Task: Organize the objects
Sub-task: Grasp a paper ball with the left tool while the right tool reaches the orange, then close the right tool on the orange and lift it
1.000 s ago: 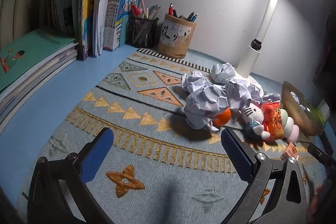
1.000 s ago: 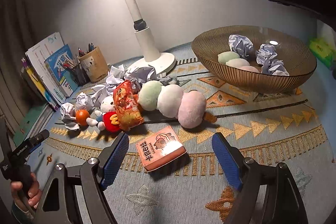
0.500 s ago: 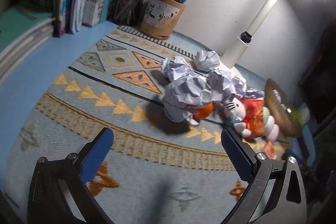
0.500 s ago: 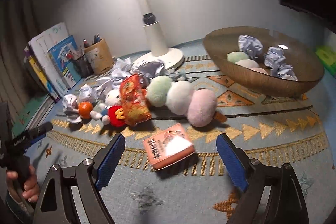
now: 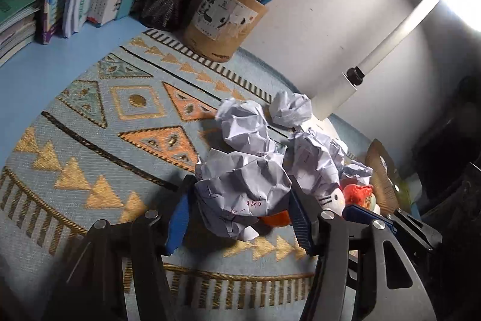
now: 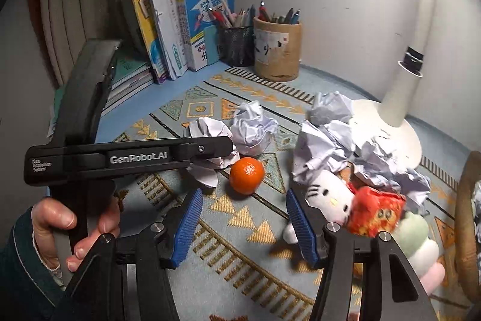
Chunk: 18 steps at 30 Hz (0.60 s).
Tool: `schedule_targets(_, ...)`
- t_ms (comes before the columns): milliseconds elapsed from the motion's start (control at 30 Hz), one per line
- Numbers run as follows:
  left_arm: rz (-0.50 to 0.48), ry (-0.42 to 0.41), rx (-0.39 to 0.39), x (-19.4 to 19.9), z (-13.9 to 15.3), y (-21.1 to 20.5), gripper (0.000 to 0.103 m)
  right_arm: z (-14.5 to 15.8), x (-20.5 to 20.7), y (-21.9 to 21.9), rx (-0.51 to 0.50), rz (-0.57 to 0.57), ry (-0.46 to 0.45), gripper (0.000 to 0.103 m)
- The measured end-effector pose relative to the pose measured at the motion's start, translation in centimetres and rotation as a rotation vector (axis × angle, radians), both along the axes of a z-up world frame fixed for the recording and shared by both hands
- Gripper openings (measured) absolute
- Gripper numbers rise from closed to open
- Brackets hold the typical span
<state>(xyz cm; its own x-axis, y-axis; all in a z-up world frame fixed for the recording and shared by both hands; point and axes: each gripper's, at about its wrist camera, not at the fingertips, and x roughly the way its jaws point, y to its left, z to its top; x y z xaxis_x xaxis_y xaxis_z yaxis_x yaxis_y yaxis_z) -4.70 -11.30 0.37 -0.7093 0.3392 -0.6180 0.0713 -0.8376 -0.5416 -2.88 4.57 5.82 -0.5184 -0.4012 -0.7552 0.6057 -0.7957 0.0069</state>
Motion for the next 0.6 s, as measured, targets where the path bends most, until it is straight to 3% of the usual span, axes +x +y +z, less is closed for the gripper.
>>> schedule_targets(67,0.016,0.031,0.042,0.4,0.0,-0.6,0.056,-1.2,-1.4,-0.9,0.028,-0.009,-0.016,0.052)
schedule_targets(233,0.035,0.059,0.013,0.5,0.6,-0.5,0.056,-2.9,-4.0,-1.9,-0.011,-0.025,-0.069,0.051)
schedule_targets(267,0.03,0.061,0.011,0.5,0.6,-0.5,0.056,-3.2,-4.3,-2.1,-0.019,-0.022,-0.081,0.046)
schedule_targets(300,0.028,0.06,0.01,0.5,0.6,-0.5,0.056,-3.5,-4.4,-2.4,-0.01,-0.03,-0.082,0.035)
schedule_targets(333,0.03,0.061,0.009,0.5,0.6,-0.6,0.056,-3.7,-4.3,-2.5,-0.006,-0.034,-0.079,0.034)
schedule_targets(467,0.034,0.062,0.025,0.5,0.5,-1.0,0.056,-3.2,-3.3,-1.6,-0.039,-0.056,-0.071,0.033)
schedule_targets(600,0.035,0.066,0.008,0.5,0.7,-0.6,0.056,-0.2,0.6,2.2,-0.136,-0.1,-0.028,0.033)
